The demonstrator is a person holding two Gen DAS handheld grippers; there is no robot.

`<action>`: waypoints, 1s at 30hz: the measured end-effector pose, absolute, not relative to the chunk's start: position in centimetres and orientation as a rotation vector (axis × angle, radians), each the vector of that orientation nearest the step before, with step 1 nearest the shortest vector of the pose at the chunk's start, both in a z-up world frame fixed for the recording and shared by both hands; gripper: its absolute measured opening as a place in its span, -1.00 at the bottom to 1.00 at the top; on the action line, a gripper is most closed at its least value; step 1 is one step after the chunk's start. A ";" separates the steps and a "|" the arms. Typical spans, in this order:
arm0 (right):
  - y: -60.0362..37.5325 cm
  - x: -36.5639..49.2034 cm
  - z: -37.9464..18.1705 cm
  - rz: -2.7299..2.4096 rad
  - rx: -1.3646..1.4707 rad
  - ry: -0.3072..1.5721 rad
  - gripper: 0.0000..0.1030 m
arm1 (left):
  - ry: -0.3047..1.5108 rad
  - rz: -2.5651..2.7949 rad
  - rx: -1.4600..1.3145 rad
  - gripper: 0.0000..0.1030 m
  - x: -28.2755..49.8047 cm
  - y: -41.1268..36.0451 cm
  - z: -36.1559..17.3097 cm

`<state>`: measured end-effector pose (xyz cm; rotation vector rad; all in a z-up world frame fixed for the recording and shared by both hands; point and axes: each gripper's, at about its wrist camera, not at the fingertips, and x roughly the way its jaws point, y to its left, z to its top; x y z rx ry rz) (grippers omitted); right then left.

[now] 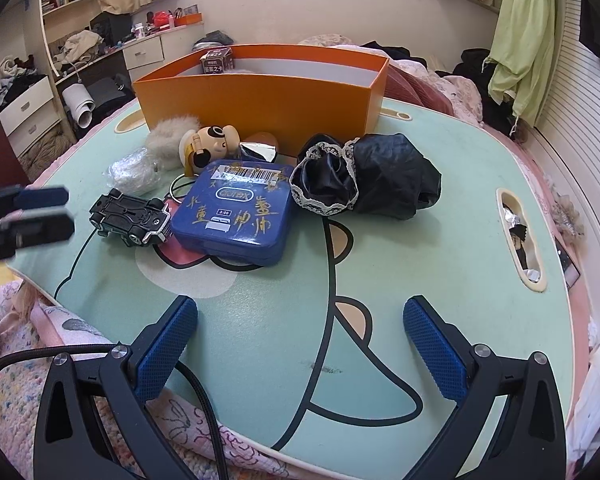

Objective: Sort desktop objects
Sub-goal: 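Lift the plastic bundle out and release it beside the scrunchie, then reach into the box and grasp the brown fluffy pom-pom with the right gripper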

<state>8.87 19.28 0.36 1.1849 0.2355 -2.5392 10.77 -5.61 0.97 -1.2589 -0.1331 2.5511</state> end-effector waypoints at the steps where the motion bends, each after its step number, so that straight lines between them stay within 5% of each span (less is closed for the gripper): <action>1: 19.3 8.9 0.3 -2.540 1.186 0.234 0.99 | -0.132 2.568 -1.230 0.84 11.1 -5.3 0.7; 5: 19.3 8.6 0.2 -2.541 1.191 0.244 0.99 | 0.181 2.635 -1.254 1.00 11.2 -1.7 -0.4; 13: 20.3 7.4 1.3 -2.526 1.273 0.200 0.99 | 0.167 2.620 -1.231 1.00 11.4 -1.7 -0.3; 18: 22.0 5.6 7.9 -2.544 1.127 -0.009 0.99 | 0.164 2.622 -1.228 1.00 11.1 -1.8 -0.3; 26: 13.8 -7.2 11.3 -2.236 1.382 -0.108 0.98 | 0.158 2.629 -1.221 1.00 10.6 -1.4 -0.2; 30: 9.3 -11.9 8.9 -2.201 1.554 0.032 0.67 | 0.122 2.678 -1.223 1.00 10.6 -2.2 -0.3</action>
